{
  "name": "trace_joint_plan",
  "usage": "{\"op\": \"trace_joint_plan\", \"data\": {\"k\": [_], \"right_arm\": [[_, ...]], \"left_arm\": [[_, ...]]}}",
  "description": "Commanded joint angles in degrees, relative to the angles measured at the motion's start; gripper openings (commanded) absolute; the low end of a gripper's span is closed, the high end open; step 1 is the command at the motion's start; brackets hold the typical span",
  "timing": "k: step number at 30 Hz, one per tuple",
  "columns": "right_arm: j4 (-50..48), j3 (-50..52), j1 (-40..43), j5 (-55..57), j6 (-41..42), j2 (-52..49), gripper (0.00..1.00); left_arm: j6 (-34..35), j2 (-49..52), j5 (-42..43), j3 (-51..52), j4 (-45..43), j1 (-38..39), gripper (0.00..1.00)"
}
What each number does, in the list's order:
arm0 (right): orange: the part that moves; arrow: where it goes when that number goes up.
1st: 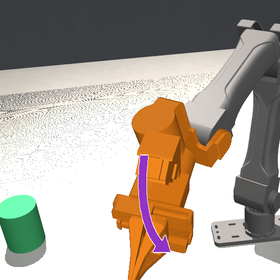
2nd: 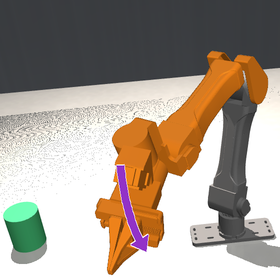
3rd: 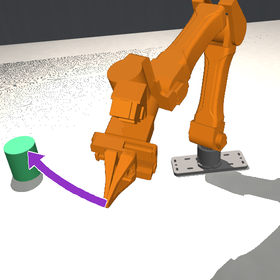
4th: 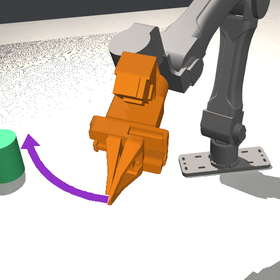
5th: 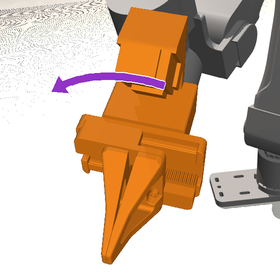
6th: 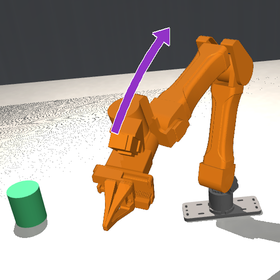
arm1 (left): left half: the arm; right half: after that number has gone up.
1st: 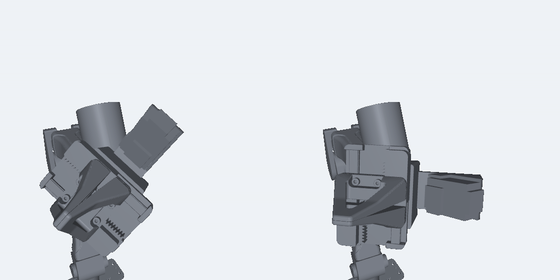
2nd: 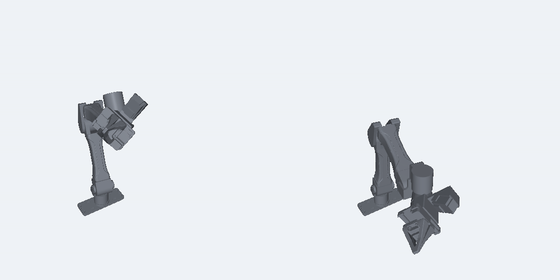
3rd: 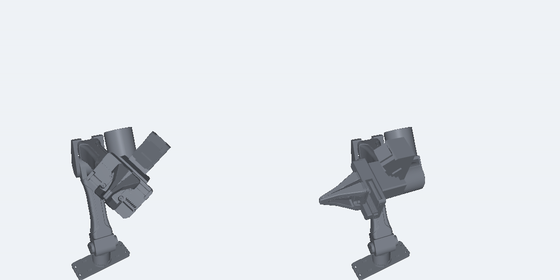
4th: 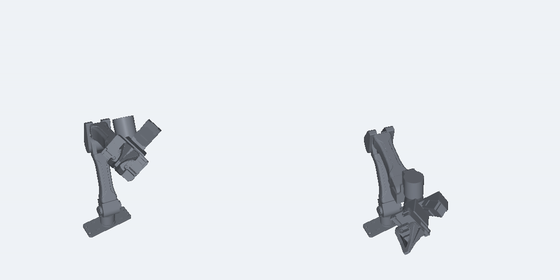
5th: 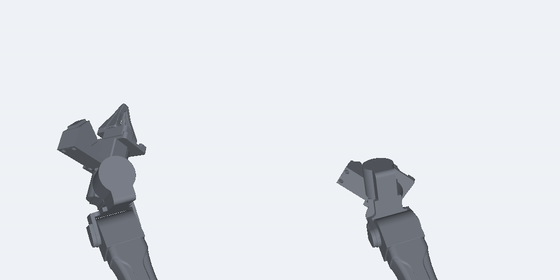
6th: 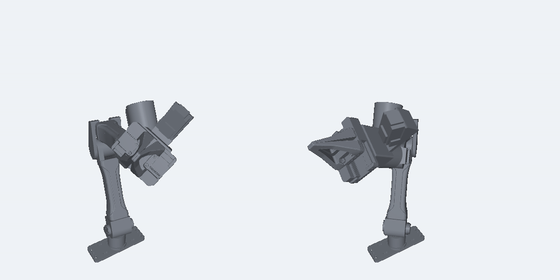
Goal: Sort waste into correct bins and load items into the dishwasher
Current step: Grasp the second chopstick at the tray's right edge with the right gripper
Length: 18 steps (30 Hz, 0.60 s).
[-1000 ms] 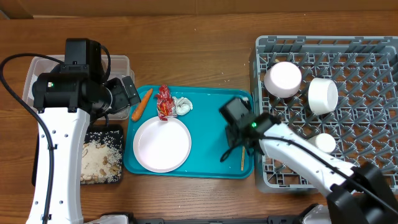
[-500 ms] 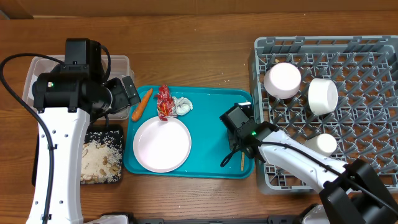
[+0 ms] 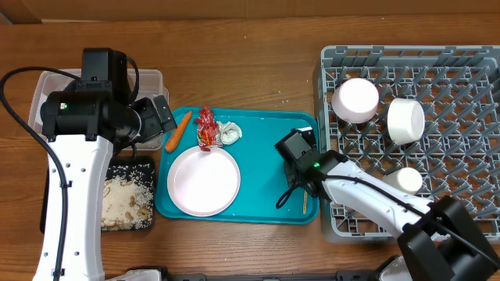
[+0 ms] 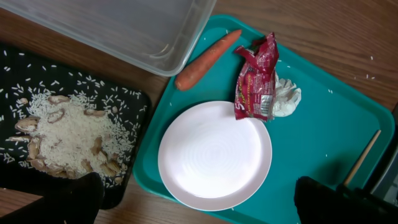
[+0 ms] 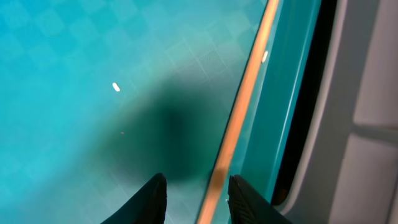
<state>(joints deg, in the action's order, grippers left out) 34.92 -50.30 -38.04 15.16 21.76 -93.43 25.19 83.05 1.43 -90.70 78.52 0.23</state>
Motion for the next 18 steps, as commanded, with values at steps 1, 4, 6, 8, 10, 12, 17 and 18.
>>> {"op": "trace_joint_plan", "data": {"k": [1, 4, 6, 8, 10, 12, 17, 18], "right_arm": [[4.52, -1.16, -0.85, -6.21, 0.31, -3.32, 0.35], [8.44, -5.62, -1.64, -4.24, 0.28, -1.42, 0.35], [9.77, -8.00, -2.05, -4.35, -1.20, -0.39, 0.35], [9.97, -9.27, -2.56, -4.90, -2.78, -0.09, 0.35], [9.79, -9.29, -2.91, -5.60, -3.04, -0.13, 0.35], [9.70, -8.92, -3.02, -7.26, -4.24, -0.24, 0.34], [6.80, -5.60, -2.93, -7.34, -2.89, -0.24, 0.26], [5.46, -4.33, -2.80, -7.32, -2.14, -0.24, 0.26]], "left_arm": [[0.57, 0.09, -0.52, -0.42, 0.11, -0.20, 1.00], [0.57, 0.11, -0.52, -0.42, 0.13, -0.22, 1.00], [0.57, 0.09, -0.55, -0.42, 0.13, -0.20, 1.00], [0.57, 0.11, -0.55, -0.42, 0.13, -0.20, 1.00], [0.57, 0.11, -0.55, -0.42, 0.13, -0.20, 1.00], [0.57, 0.11, -0.52, -0.42, 0.11, -0.20, 1.00], [0.57, 0.11, -0.52, -0.42, 0.13, -0.20, 1.00], [0.57, 0.11, -0.52, -0.42, 0.11, -0.20, 1.00]]}}
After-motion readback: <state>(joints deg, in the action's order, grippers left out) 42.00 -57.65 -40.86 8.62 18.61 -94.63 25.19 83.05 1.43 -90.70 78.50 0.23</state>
